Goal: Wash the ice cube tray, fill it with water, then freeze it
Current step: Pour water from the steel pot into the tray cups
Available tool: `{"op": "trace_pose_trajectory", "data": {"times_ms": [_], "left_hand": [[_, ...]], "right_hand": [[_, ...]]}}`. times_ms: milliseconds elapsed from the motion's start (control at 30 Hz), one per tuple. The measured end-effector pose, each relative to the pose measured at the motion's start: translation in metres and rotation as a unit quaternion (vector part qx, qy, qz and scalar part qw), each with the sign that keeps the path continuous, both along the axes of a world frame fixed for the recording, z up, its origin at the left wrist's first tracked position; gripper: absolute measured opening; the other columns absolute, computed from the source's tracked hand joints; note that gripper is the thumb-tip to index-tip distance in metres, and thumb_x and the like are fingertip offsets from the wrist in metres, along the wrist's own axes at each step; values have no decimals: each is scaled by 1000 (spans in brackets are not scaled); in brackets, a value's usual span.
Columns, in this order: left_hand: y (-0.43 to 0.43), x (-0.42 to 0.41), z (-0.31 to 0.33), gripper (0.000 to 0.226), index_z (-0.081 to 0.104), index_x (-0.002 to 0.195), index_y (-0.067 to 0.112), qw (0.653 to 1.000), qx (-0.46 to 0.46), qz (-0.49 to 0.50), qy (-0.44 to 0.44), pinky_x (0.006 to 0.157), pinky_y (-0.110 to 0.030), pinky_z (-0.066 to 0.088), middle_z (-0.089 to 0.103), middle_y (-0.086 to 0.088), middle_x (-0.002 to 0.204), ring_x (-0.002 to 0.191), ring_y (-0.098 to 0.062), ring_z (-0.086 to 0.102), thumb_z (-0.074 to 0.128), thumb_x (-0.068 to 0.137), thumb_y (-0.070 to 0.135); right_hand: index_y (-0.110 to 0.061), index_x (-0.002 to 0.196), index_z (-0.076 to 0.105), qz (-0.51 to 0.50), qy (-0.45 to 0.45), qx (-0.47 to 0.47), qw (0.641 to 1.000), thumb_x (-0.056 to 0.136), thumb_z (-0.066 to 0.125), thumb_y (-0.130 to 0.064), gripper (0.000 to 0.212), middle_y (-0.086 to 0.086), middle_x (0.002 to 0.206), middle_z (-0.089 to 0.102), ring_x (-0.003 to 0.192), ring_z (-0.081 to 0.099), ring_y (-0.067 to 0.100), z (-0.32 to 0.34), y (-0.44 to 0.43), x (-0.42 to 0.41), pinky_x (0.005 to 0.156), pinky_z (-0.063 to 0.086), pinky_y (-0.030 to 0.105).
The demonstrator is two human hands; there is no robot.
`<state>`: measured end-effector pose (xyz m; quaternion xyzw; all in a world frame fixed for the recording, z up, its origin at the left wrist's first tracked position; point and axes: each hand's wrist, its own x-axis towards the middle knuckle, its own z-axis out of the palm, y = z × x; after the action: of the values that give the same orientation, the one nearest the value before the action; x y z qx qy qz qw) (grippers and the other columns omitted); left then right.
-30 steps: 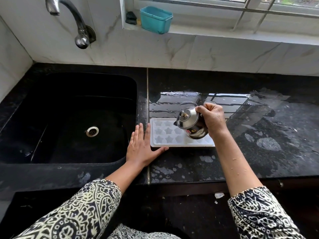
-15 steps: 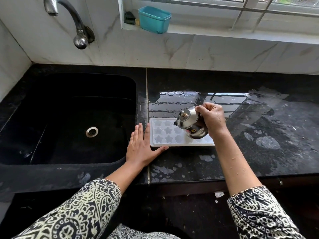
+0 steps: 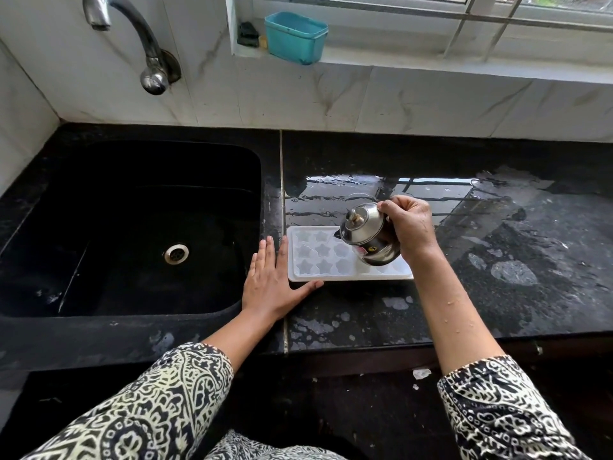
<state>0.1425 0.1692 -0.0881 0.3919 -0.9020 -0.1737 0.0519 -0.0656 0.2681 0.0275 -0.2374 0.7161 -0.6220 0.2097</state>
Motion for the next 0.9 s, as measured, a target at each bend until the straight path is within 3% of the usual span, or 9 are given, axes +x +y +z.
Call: {"op": "trace_pose_trajectory", "data": {"times_ms": [267,567,767,900], "left_hand": [[0,0,2,118,-11,153,20,1000,1,0,6,119,-36,-7,-9,-14,160,148,-22,-13,29,68,90],[0,-1,2,117,-12,153,20,1000,4,0,3,119,-36,-7,-9,-13,160,148,-22,-13,29,68,90],[0,-1,1,118,-12,153,20,1000,4,1,0,119,-36,-7,-10,-13,160,148,-22,-13,27,67,92],[0,-1,1,118,-13,153,21,1000,2,1,-5,119,-36,-7,-11,-12,160,147,-21,-15,27,67,92]], "right_hand": [[-15,54,40,-10,-49,-36,998,85,60,-5,38,-4,50,43,46,41,7,3,2,0,47,40,18],[-15,54,40,8,-39,-39,998,87,59,-4,40,-11,44,44,43,42,3,1,0,0,46,40,16],[-13,57,54,-38,-155,-106,982,83,60,-1,29,-4,53,53,53,49,9,-5,6,-8,55,43,19],[-17,49,60,-66,-208,-163,962,83,56,3,40,-5,52,57,52,55,8,-3,14,-13,54,47,19]]}}
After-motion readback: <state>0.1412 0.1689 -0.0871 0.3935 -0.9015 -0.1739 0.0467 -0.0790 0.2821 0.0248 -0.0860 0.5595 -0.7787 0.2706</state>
